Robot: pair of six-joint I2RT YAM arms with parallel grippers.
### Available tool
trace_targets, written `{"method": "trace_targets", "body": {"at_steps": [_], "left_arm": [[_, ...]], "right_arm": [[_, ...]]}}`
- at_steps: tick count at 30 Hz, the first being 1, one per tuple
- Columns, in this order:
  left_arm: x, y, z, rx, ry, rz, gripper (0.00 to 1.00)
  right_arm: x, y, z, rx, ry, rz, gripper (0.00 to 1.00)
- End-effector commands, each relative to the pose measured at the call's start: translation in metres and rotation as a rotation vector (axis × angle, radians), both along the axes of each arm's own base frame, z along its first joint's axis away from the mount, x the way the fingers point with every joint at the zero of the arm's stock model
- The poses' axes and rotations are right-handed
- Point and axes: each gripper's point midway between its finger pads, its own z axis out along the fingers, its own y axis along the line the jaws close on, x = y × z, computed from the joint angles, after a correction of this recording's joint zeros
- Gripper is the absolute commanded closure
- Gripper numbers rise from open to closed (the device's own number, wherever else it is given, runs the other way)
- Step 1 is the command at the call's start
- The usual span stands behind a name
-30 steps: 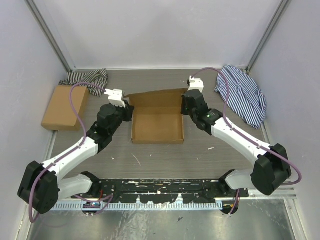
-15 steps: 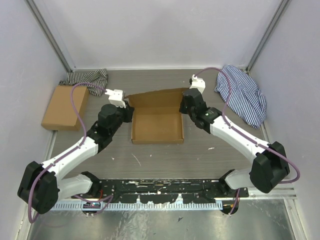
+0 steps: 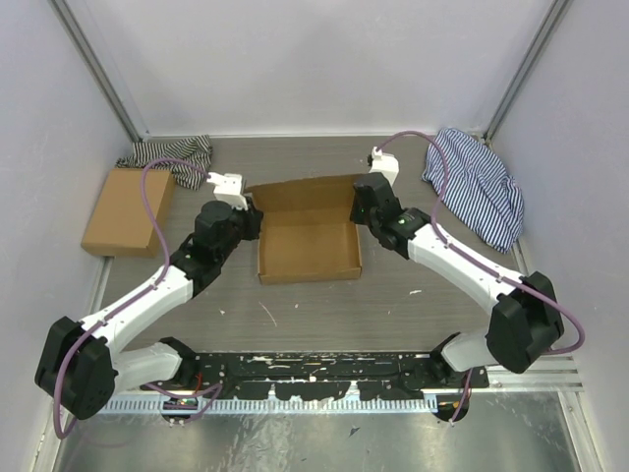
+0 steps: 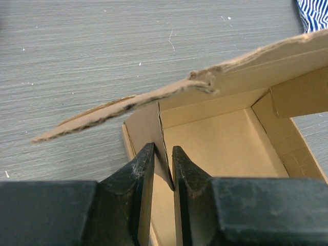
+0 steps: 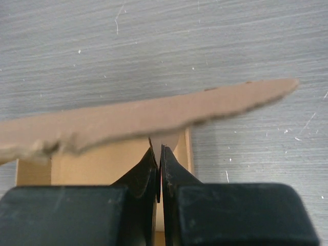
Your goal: Fold the paper box
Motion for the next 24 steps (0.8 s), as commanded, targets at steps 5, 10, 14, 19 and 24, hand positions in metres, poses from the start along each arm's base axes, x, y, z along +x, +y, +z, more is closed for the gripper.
{"method": "trace_targets", "body": {"at_steps": [5, 10, 14, 19, 24], "left_arm": [[-0.020, -0.004, -0.014, -0.014, 0.078, -0.022, 0.71], [-0.036, 0.003, -0.021, -0.009, 0.119, -0.008, 0.69], [-0.053, 0.015, -0.027, -0.022, 0.176, 0.029, 0.67], [-0.083, 0.031, -0.039, -0.063, 0.286, 0.086, 0.62], [-0.121, 0.041, -0.048, -0.151, 0.402, 0.105, 0.62]], "right_arm": [[-0.026, -0.005, 0.008, 0.011, -0.028, 0.000, 0.90], [-0.048, -0.005, 0.007, -0.005, -0.011, 0.017, 0.83], [-0.073, -0.003, 0.006, -0.003, 0.006, 0.038, 0.64], [-0.111, -0.006, -0.001, 0.016, 0.065, 0.084, 0.54], [-0.154, -0.001, -0.002, 0.077, 0.113, 0.214, 0.52]]}}
